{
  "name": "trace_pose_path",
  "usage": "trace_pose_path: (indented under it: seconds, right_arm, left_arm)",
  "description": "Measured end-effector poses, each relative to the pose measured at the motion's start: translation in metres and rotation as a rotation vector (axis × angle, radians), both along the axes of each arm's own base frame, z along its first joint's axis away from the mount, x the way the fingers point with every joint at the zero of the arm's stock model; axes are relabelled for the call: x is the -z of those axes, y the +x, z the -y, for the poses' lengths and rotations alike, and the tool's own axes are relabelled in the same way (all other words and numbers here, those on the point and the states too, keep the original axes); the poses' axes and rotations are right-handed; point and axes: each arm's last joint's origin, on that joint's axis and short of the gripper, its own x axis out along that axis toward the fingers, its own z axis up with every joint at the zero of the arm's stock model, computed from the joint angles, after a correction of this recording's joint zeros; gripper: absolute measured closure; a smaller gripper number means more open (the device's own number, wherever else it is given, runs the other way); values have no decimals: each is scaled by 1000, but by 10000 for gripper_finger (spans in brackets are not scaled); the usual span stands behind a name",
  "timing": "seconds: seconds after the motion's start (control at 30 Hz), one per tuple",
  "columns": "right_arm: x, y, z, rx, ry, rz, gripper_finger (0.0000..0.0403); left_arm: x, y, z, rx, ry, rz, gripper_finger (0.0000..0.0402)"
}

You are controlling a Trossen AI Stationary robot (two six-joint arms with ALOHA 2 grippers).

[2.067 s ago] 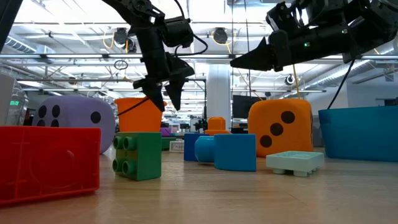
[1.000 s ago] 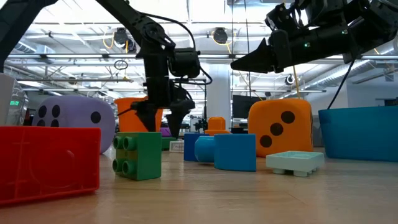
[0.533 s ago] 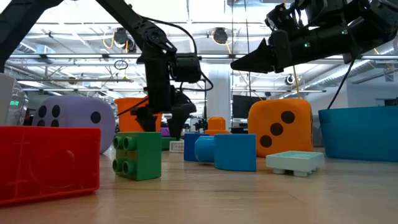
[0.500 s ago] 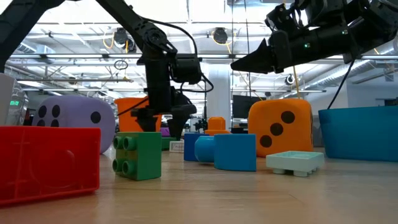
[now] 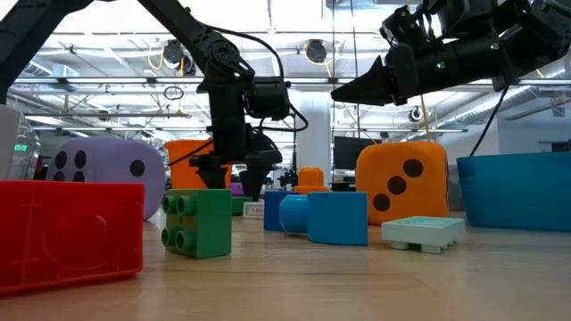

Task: Pick & Place Toys
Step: Put the black deck of cards into the blue bin

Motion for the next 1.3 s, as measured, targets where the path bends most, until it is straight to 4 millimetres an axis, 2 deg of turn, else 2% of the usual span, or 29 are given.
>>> trace_pose_path:
  seconds: [0.3, 0.57, 0.73, 0.9, 1.0, 1.13, 1.3]
  right_arm:
    - [0, 0, 0, 0, 0, 0, 238]
    - [0, 0, 0, 0, 0, 0, 238]
    - [0, 0, 0, 0, 0, 0, 238]
    - [0, 0, 0, 0, 0, -1, 238]
    - [0, 0, 0, 0, 0, -1, 238]
    - [0, 0, 0, 0, 0, -1, 238]
    - [0, 0, 0, 1, 0, -3, 238]
  left_arm:
    - [0, 1, 0, -20, 24, 2, 21]
    - [0, 3, 0, -1, 13, 22, 87]
    - [0, 3, 0, 40, 22, 20, 87]
    - [0, 4, 0, 111, 34, 11, 51]
    - [-2, 2, 1, 142, 29, -2, 51]
    - [-13, -1, 4, 167, -8, 24, 87]
    - [-41, -3, 15, 234, -16, 114, 89]
